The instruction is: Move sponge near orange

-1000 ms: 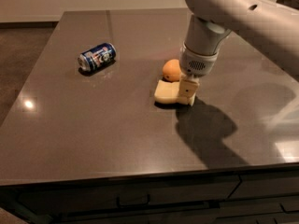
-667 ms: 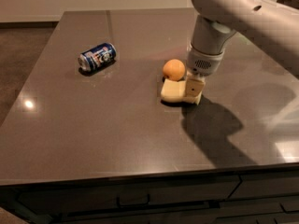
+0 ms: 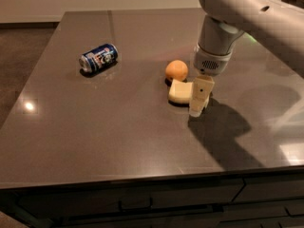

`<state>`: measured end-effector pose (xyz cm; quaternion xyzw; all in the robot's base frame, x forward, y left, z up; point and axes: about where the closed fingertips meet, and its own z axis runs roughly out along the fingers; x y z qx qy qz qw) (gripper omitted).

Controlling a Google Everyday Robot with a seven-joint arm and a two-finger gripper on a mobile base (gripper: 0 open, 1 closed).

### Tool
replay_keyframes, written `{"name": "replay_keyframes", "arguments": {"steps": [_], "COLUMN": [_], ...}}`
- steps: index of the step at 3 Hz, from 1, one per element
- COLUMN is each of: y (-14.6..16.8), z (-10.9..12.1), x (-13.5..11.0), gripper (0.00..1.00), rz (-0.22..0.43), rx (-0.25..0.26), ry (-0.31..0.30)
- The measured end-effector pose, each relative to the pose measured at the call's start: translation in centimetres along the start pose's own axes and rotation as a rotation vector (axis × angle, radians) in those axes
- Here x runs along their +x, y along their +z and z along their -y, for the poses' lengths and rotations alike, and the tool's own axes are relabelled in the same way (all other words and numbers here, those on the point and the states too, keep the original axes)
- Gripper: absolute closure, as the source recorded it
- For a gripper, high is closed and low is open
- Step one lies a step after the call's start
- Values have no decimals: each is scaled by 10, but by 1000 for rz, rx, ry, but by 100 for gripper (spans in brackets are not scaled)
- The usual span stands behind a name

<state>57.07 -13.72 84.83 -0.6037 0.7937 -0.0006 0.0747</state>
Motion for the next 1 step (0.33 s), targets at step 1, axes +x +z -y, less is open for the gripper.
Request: {"name": "replay_keyframes", "arguments": {"steps": [1], "y": [0], "z": [0], "x": [0], "gripper": [0], "rz": [0], "rx": [0], "ry": [0]}}
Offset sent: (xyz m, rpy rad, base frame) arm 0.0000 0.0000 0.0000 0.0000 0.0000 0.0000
